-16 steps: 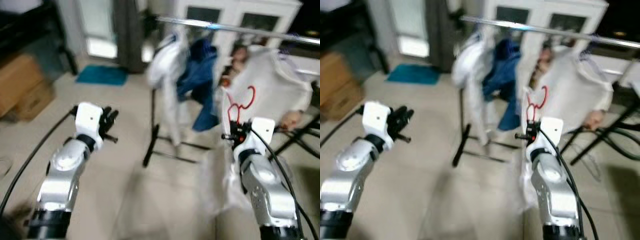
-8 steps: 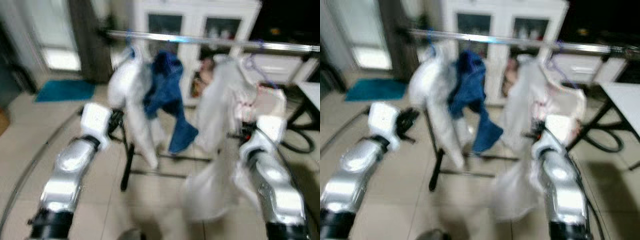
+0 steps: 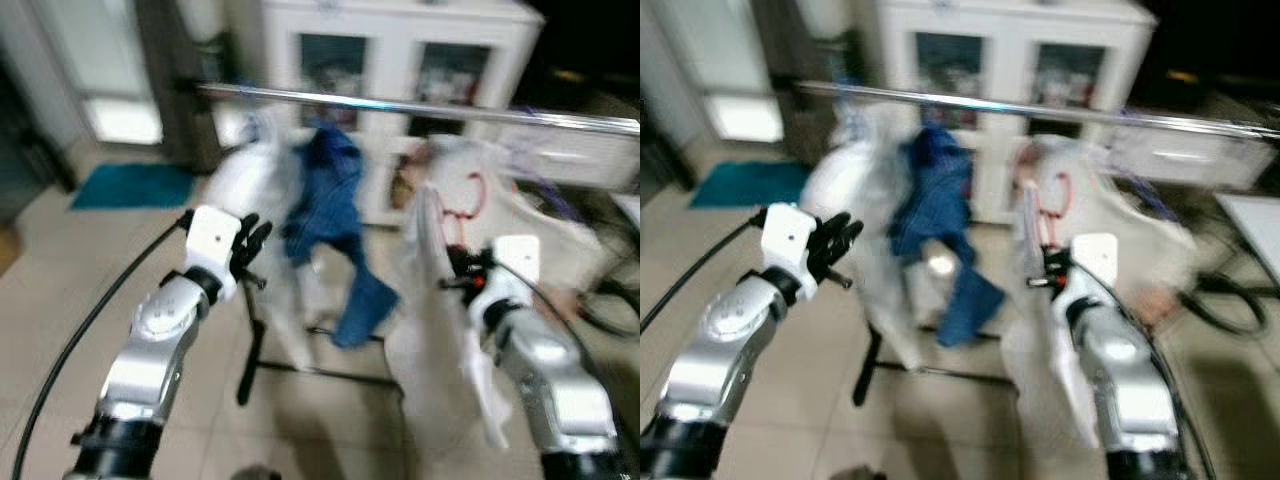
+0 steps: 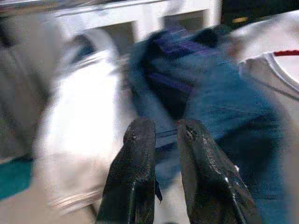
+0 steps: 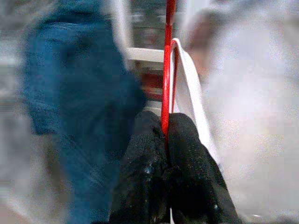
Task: Hang hanger
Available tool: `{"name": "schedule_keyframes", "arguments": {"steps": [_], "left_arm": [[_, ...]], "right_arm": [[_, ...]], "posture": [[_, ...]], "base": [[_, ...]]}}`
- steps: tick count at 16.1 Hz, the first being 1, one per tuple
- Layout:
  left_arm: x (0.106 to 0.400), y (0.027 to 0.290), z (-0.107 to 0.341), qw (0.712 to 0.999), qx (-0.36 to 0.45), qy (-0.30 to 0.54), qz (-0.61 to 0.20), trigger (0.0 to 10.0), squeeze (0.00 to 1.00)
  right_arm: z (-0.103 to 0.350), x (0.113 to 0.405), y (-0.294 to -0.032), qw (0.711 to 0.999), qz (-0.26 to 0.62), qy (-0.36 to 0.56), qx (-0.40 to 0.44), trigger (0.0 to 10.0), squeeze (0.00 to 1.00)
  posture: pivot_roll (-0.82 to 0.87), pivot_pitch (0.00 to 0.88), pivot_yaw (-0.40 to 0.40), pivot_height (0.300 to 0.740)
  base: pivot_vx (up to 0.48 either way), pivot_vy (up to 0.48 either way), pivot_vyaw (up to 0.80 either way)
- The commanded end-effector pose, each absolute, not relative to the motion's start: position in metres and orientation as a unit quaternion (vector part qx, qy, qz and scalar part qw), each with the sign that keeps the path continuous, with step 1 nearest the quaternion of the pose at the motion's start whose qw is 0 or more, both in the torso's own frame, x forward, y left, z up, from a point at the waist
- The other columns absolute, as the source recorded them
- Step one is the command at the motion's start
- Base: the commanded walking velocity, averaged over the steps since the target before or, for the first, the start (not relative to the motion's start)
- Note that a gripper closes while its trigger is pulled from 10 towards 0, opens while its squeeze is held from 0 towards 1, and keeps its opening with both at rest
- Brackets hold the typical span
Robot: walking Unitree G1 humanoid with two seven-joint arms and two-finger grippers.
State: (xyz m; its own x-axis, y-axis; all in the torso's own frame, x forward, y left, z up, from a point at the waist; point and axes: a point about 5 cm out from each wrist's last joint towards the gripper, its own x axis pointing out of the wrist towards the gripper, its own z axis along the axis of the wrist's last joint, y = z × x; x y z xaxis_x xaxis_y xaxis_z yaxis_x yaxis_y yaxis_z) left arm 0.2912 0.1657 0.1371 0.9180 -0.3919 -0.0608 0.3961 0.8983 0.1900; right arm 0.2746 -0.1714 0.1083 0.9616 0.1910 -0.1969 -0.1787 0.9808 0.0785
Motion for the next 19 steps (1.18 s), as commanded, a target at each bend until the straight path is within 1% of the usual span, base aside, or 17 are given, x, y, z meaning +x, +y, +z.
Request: {"name": "schedule_keyframes", "arguments": {"steps": [1,3,4,5,6,8,11,14,17,18,19], "left_arm": [[0.292,0.162,0.141,0.973,0.104,0.003,-0.207,10.0,0.00],[0.290,0.158,0.141,0.969,0.103,0.005,-0.226,10.0,0.00],[0.284,0.151,0.142,0.958,0.092,0.001,-0.272,10.0,0.00],[0.281,0.147,0.142,0.952,0.089,0.001,-0.292,10.0,0.00],[0.273,0.139,0.145,0.938,0.088,-0.010,-0.335,10.0,0.00],[0.266,0.130,0.146,0.919,0.080,-0.009,-0.385,10.0,0.00],[0.263,0.125,0.147,0.908,0.078,-0.006,-0.412,10.0,0.00],[0.262,0.123,0.147,0.897,0.092,0.007,-0.433,10.0,0.00],[0.260,0.121,0.149,0.883,0.071,0.023,-0.463,10.0,0.00],[0.259,0.121,0.149,0.881,0.071,0.025,-0.467,10.0,0.00],[0.257,0.119,0.149,0.872,0.067,0.032,-0.484,10.0,0.00]], "right_arm": [[0.123,0.277,-0.177,0.993,0.088,0.071,0.031,10.0,0.00],[0.128,0.280,-0.178,0.994,0.085,0.060,0.025,10.0,0.00],[0.133,0.279,-0.178,0.995,0.085,0.044,0.024,10.0,0.00],[0.136,0.279,-0.177,0.995,0.086,0.034,0.022,10.0,0.00],[0.143,0.276,-0.177,0.995,0.093,0.010,0.031,10.0,0.00],[0.147,0.273,-0.180,0.995,0.090,-0.011,0.038,10.0,0.00],[0.150,0.275,-0.182,0.996,0.083,-0.015,0.037,10.0,0.00],[0.153,0.287,-0.179,0.997,0.079,0.014,0.002,10.0,0.00],[0.154,0.311,-0.178,0.995,0.072,0.073,-0.019,10.0,0.00],[0.154,0.314,-0.178,0.994,0.071,0.079,-0.021,10.0,0.00],[0.151,0.326,-0.188,0.992,0.046,0.120,-0.024,10.0,0.00]], "posture": [[0.05,0.000,-0.024,0.740],[0.05,0.000,-0.025,0.740],[0.05,0.000,-0.025,0.740],[0.05,0.000,-0.028,0.740],[0.05,0.000,-0.028,0.740],[0.05,0.000,-0.028,0.740],[0.05,0.000,-0.028,0.740],[0.04,0.000,-0.024,0.740],[0.04,0.000,-0.020,0.740],[0.04,0.000,-0.020,0.740],[0.04,0.000,-0.025,0.740]], "base": [[0.458,0.000,0.00],[0.444,0.000,0.00],[0.000,0.000,0.00],[0.000,0.000,0.00],[0.000,0.000,0.00],[0.000,0.000,0.00],[0.000,0.000,0.00],[0.000,0.000,0.00],[0.000,0.000,0.00],[0.000,0.000,0.00],[0.000,0.000,0.00]]}}
